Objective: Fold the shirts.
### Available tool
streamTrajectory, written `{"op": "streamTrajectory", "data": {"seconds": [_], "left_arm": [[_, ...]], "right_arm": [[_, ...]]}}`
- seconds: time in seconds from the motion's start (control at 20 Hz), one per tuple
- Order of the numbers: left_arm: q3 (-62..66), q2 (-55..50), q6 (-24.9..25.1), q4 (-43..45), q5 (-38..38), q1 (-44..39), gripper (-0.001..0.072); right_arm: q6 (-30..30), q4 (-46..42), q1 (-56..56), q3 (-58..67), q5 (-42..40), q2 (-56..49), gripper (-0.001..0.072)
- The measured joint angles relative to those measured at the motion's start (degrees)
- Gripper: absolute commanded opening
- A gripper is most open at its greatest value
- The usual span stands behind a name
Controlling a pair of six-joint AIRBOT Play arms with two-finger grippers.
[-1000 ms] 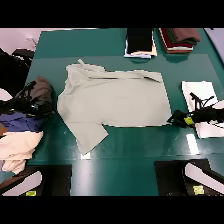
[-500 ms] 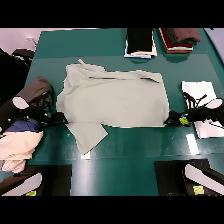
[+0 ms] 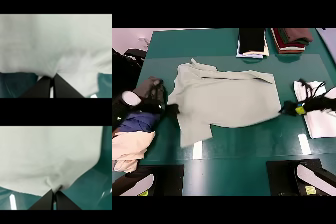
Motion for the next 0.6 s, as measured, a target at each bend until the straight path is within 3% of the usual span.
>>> {"op": "streamTrajectory", "data": {"seconds": [0.35, 0.6], "left_arm": [[34.9, 15.5, -2.1, 6.7, -1.4, -0.1, 0.0026], [57.5, 19.3, -3.2, 7.9, -1.9, -0.1, 0.0026]], "right_arm": [[0.0, -0.2, 0.0, 28.3, 1.2, 13.2, 0.0018], [2.4, -5.6, 0.0, 47.7, 2.0, 18.2, 0.0018]]}}
